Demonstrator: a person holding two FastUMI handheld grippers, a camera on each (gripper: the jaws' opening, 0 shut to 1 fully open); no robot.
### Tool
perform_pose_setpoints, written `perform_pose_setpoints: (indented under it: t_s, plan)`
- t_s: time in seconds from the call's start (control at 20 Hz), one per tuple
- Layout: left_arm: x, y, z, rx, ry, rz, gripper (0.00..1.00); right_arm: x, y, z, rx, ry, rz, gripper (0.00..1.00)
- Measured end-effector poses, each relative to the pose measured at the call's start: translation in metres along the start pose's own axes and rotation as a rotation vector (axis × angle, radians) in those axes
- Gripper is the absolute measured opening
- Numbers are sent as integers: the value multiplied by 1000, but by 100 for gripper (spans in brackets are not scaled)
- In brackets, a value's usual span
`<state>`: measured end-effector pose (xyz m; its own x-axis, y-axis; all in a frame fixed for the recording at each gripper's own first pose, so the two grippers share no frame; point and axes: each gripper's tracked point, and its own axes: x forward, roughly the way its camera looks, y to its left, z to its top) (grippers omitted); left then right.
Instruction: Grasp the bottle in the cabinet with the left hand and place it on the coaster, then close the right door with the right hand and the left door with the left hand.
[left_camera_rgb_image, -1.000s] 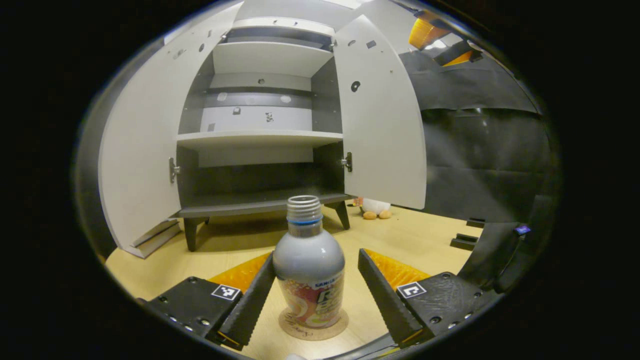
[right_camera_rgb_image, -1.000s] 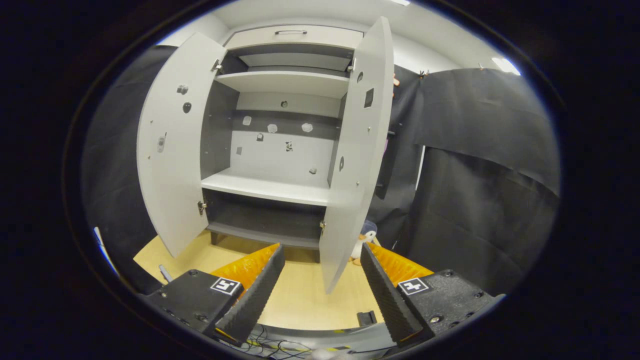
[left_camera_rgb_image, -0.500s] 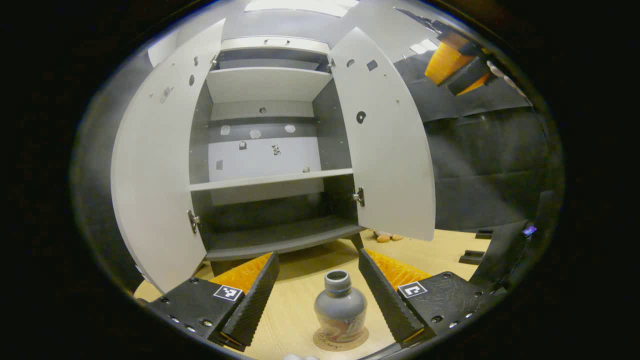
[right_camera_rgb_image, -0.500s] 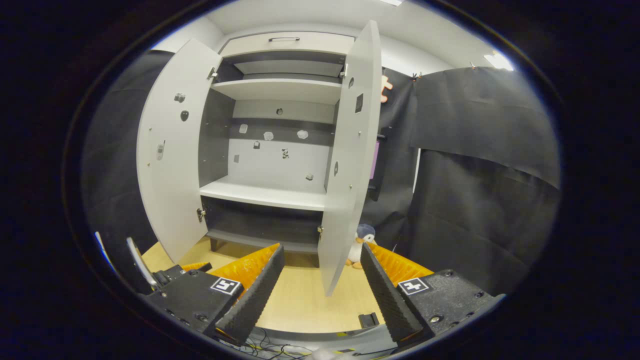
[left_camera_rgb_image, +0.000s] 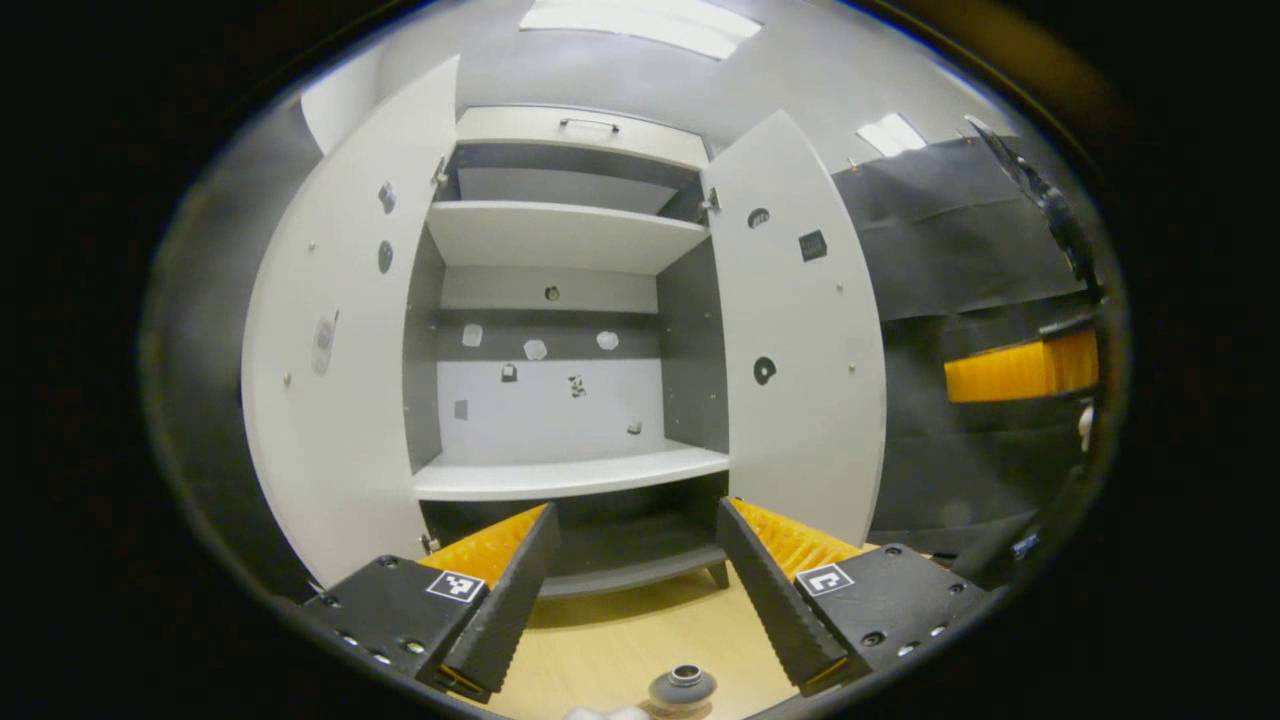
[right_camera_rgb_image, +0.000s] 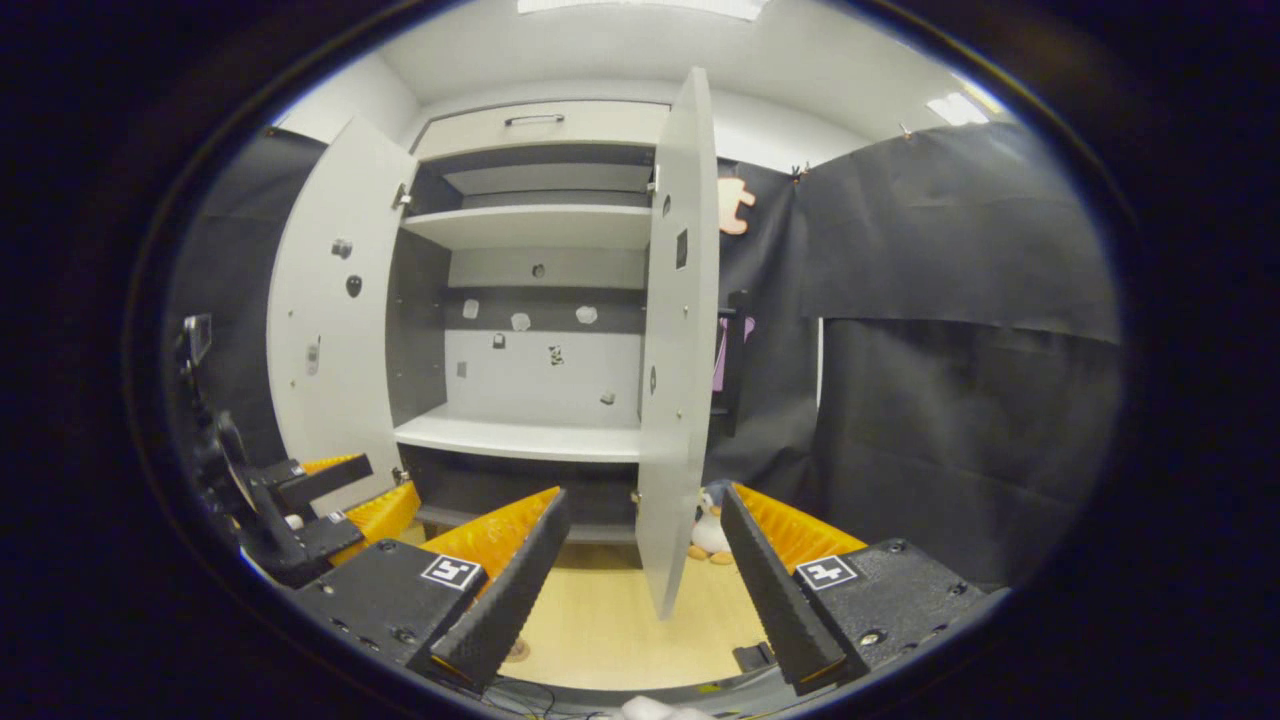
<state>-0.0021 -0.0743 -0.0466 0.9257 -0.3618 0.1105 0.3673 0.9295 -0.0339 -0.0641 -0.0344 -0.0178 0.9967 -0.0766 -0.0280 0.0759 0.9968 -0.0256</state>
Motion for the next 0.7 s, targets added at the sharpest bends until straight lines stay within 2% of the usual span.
perform_pose_setpoints:
  t_s: [0.15, 0.35, 0.5, 0.7]
  plan:
    - [-7, 17, 42, 33, -45, 67, 98, 3, -2, 6, 21, -23, 1, 100]
    - [-23, 33, 74, 69, -21, 133, 98, 8, -13, 15, 62, -49, 6, 100]
    - [-36, 46, 76, 124, 13, 207, 98, 17, -38, 21, 82, -68, 9, 99]
    - [-47, 38, 61, 127, 94, 293, 97, 38, -90, 29, 115, -89, 20, 99]
